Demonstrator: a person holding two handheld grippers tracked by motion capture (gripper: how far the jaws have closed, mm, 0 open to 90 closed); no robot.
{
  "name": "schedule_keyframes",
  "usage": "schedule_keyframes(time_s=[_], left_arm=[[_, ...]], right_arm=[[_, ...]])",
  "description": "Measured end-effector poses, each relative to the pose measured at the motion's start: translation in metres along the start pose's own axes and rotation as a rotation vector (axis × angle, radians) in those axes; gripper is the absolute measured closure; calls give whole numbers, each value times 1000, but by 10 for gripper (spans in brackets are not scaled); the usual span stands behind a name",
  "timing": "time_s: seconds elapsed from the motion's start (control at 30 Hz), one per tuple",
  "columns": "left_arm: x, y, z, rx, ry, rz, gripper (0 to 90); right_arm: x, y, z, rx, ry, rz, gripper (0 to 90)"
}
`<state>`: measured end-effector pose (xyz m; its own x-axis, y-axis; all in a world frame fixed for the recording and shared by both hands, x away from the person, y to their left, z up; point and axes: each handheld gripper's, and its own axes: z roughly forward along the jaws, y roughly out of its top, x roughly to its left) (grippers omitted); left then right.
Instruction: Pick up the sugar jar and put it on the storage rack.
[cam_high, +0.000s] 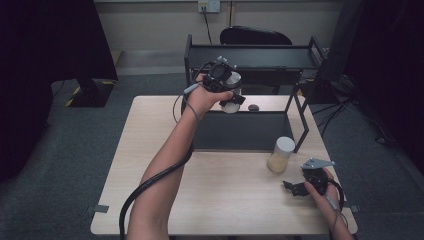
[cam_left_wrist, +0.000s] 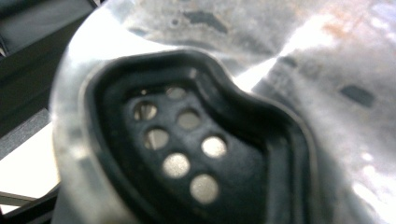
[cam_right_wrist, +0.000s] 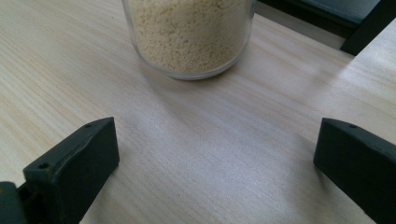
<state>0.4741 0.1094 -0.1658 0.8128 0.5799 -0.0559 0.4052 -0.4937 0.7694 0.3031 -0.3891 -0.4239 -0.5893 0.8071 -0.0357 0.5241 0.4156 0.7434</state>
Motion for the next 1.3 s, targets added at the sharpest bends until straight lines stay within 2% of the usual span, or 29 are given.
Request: schedule_keyframes(time_s=[0.33,0.57,1.03,1.3], left_arm=[[-1,19,-14,-25,11,11,299],[-2,34,-21,-22,15,23,299],[-1,56,-36,-48,28,14,299],[-1,75,-46,-63,51,18,299]], right_arm=[[0,0,0,0,1,-1,0],[0,0,0,0,1,-2,0],[-1,0,0,0,5,-5,0],[-2,0,0,1,6,-5,0]])
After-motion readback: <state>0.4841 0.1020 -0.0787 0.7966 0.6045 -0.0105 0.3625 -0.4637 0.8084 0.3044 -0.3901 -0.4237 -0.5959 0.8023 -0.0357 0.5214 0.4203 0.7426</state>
